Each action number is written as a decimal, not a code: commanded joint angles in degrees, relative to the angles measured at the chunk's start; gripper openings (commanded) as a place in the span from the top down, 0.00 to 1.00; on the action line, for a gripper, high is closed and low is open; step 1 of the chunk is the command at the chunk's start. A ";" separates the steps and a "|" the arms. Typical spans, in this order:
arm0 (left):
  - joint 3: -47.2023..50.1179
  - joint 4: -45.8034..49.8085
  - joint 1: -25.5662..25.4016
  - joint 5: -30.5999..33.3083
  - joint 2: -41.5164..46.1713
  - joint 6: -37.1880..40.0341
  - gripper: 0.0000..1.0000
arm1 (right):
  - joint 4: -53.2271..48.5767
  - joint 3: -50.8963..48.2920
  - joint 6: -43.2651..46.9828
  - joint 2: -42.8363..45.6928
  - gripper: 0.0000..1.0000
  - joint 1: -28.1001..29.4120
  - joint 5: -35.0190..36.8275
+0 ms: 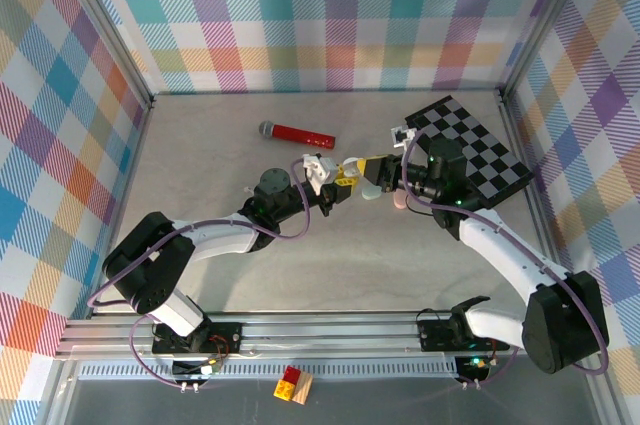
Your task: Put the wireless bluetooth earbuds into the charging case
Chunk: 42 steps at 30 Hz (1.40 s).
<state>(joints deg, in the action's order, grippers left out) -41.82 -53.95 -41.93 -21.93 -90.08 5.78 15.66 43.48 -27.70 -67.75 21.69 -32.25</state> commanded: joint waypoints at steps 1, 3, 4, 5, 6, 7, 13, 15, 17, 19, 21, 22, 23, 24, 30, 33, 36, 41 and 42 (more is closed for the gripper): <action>-1.94 -0.81 -0.39 -0.22 0.43 -0.68 0.88 | 2.86 -0.63 -0.37 -0.37 0.83 -0.33 -1.65; -2.14 -0.47 -0.36 0.04 0.43 -0.68 0.88 | 3.29 -0.70 -0.58 -0.54 0.84 -0.34 -2.00; -2.24 -0.16 -0.43 0.22 0.35 -0.68 0.88 | 3.32 -0.77 -0.59 -0.55 0.84 -0.34 -2.23; -2.40 0.05 -0.41 0.39 0.35 -0.68 0.88 | 3.39 -0.70 -0.54 -0.63 0.84 -0.34 -2.44; -2.47 0.20 -0.43 0.57 0.30 -0.68 0.88 | 3.36 -0.68 -0.59 -0.63 0.84 -0.34 -2.62; -2.52 0.25 -0.41 0.71 0.26 -0.68 0.88 | 3.42 -0.77 -0.63 -0.63 0.83 -0.36 -2.71; -3.17 0.68 -0.42 1.19 -0.18 -0.86 0.88 | 3.97 -1.06 -1.15 -0.97 0.83 -0.34 -3.24; -3.44 0.69 -0.42 1.45 -0.33 -0.94 0.88 | 4.34 -1.25 -1.51 -1.12 0.83 -0.36 -3.26; -3.69 0.69 -0.37 1.72 -0.46 -0.95 0.88 | 4.76 -1.37 -1.90 -1.29 0.83 -0.34 -3.05; -3.86 0.69 -0.39 1.96 -0.69 -1.01 0.88 | 5.08 -1.63 -2.16 -1.42 0.83 -0.32 -3.13; -4.03 0.69 -0.38 2.20 -0.79 -1.04 0.88 | 5.14 -1.80 -2.57 -1.51 0.83 -0.36 -2.86; -4.08 0.69 -0.34 2.29 -0.88 -1.04 0.88 | 5.33 -1.99 -2.67 -1.61 0.83 -0.34 -2.88; -4.14 0.66 -0.39 2.25 -0.86 -1.04 0.88 | 5.53 -2.04 -2.90 -1.69 0.83 -0.34 -2.98; -4.21 0.69 -0.36 2.25 -0.97 -0.97 0.88 | 5.79 -2.01 -3.13 -1.93 0.84 -0.34 -3.26; -4.24 0.59 -0.39 2.52 -1.06 -1.11 0.88 | 6.23 -2.09 -3.89 -2.92 0.84 -0.29 -3.78; -3.98 0.74 -0.43 3.01 -0.46 -1.04 0.88 | 4.68 -2.11 -2.94 -2.33 0.84 -0.34 -1.77; -3.84 1.30 -0.39 3.47 0.32 -0.95 0.88 | 2.98 -2.16 -2.62 -1.73 0.82 -0.32 0.52; -3.36 -0.07 -0.41 3.22 0.78 -1.64 0.88 | -0.26 -1.64 -1.55 -1.60 0.74 -0.34 2.88; -3.44 -0.10 -0.40 3.06 0.87 -1.81 0.88 | -0.57 -1.71 -1.52 -1.51 0.74 -0.34 3.20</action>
<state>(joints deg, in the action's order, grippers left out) -44.07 -50.28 -41.93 -18.92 -91.24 5.15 18.81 42.50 -30.50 -69.93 21.34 -31.05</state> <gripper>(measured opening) 0.196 0.257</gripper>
